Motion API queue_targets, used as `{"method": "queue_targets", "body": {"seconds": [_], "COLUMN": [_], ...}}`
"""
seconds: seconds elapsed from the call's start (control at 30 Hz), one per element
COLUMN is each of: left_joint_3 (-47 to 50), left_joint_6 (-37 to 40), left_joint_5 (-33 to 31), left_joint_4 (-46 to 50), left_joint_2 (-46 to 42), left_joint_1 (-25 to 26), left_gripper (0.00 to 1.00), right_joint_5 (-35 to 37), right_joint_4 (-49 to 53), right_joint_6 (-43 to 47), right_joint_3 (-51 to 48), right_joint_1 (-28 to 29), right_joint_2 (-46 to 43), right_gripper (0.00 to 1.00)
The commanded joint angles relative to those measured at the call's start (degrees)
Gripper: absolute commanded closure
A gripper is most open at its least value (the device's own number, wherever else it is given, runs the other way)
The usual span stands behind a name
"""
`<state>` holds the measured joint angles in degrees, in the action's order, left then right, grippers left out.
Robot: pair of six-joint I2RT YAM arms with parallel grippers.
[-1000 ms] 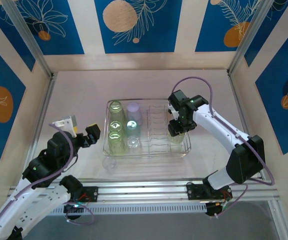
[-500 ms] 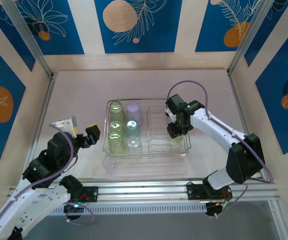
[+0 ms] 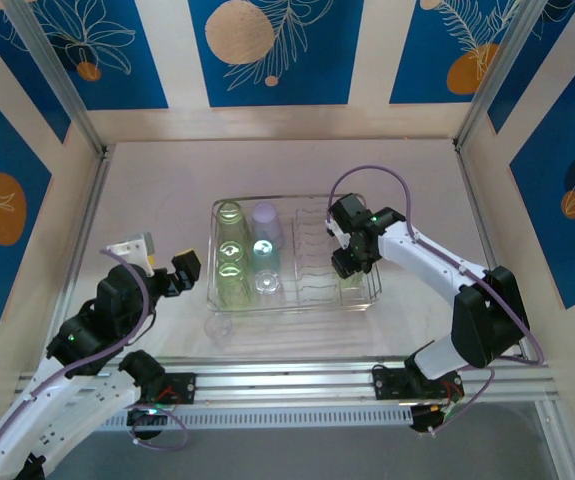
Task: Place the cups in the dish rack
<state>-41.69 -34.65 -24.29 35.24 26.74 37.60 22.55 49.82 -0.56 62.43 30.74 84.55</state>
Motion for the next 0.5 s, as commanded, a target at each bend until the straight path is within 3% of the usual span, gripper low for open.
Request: {"method": "queue_targets", "body": {"seconds": [0.0, 0.1, 0.2, 0.47], "left_joint_3": [0.5, 0.71, 0.81, 0.74], "left_joint_6": [-1.11, -1.68, -2.72, -11.31], "left_joint_5": [-0.49, -0.4, -0.39, -3.93], "left_joint_4": [0.6, 0.87, 1.81, 10.48], "left_joint_2": [-0.07, -0.11, -0.2, 0.47], "left_joint_1": [-0.26, -0.32, -0.32, -0.29], "left_gripper": [0.0, 0.0, 0.0, 0.0], "right_joint_5": [1.89, 1.89, 1.94, 2.6], "right_joint_4": [-4.16, -3.71, -2.83, 1.01], "right_joint_6": [0.76, 0.73, 0.71, -0.05], "right_joint_3": [-1.17, -1.09, -0.83, 1.14], "right_joint_1": [-0.16, -0.07, 0.01, 0.19], "right_joint_2": [0.35, 0.9, 1.14, 1.32], "right_gripper": [0.54, 0.36, 0.25, 0.14]}}
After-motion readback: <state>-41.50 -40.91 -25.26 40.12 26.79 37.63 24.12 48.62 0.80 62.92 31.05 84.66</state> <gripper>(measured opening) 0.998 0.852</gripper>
